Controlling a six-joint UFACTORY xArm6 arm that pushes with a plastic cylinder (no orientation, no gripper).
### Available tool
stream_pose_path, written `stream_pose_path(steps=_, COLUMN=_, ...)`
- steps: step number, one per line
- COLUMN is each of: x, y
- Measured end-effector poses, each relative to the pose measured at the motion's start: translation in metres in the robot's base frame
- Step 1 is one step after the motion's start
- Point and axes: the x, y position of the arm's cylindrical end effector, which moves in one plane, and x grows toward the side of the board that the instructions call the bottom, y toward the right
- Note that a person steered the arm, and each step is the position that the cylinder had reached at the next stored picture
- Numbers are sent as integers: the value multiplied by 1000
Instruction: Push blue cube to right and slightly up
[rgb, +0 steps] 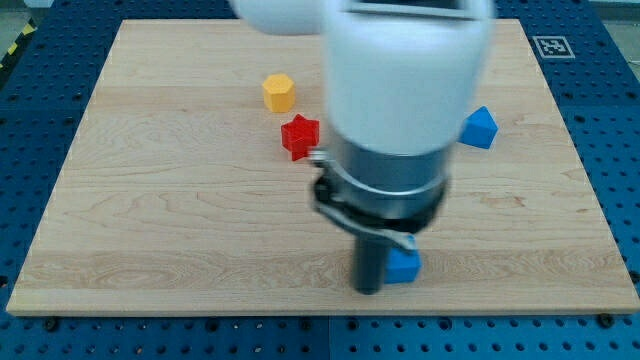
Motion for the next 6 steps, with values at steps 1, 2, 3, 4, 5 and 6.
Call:
stream_pose_path(steps=1, x=0, y=39)
stream_pose_path(steps=2, x=0, y=38)
stream_pose_path(steps=3, x=-3, y=12)
stream_pose_path(steps=4, x=-17, y=14)
stream_pose_path(steps=5, x=-17, y=53)
stream_pose_path(steps=6, x=-17, y=91)
